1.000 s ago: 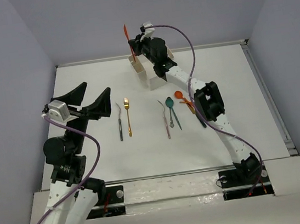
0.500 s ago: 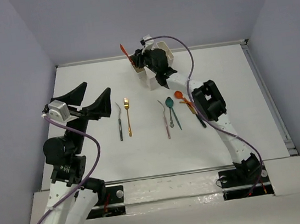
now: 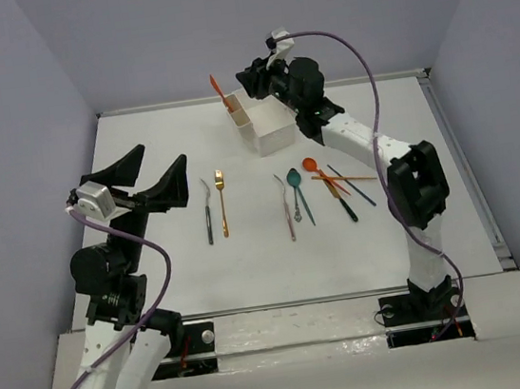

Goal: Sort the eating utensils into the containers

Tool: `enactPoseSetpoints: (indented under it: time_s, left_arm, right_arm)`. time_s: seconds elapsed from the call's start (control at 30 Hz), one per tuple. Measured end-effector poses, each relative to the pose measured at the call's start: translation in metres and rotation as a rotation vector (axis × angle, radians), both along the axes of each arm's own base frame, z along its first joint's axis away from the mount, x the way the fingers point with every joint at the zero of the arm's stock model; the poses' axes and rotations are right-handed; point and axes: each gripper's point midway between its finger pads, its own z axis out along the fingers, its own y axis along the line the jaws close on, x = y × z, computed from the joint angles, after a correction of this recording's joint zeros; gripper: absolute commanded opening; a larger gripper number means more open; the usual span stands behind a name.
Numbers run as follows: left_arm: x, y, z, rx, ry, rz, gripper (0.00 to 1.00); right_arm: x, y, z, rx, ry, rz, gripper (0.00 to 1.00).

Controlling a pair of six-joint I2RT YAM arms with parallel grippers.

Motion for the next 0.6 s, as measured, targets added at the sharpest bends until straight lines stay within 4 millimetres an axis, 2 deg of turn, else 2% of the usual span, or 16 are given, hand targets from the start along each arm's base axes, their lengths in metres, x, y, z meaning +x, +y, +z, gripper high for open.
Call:
enactPoseSetpoints:
  time_s: [0.1,0.17,0.2,0.27,0.33,0.47,0.5,0.6]
  left_arm:
    - [-0.004,0.002,0.003,-0.004,-0.012,0.002,0.99]
    - [-0.004,0.002,0.004,-0.005,-0.015,0.005,0.99]
    - [-0.004,0.003,0.003,-0.005,-0.014,0.007,0.99]
    - [-0.004,0.003,0.003,-0.005,-0.014,0.009,0.99]
    - [-0.004,0.003,0.003,-0.005,-0.014,0.009,0.99]
    - [-0.005,0.004,0.005,-0.007,-0.019,0.008,0.99]
    - [-0.006,0.004,0.005,-0.008,-0.021,0.008,0.99]
    - [-0.009,0.005,0.007,-0.011,-0.030,0.008,0.99]
  right_arm:
    - [-0.029,-0.019,0.017,-0.013,0.059,-0.011,0.37]
    - [-0.052,-0.035,0.013,-0.032,0.123,-0.030,0.34]
    - [-0.064,-0.045,0.005,-0.046,0.167,-0.042,0.31]
    - [-0.084,-0.060,-0.017,-0.074,0.245,-0.068,0.26]
    - [-0.108,-0.082,-0.058,-0.136,0.367,-0.115,0.18]
    - [-0.137,-0.112,-0.127,-0.249,0.541,-0.189,0.19]
    - [-0.147,-0.121,-0.149,-0.291,0.597,-0.207,0.20]
    - [-0.167,-0.139,-0.189,-0.375,0.703,-0.241,0.29]
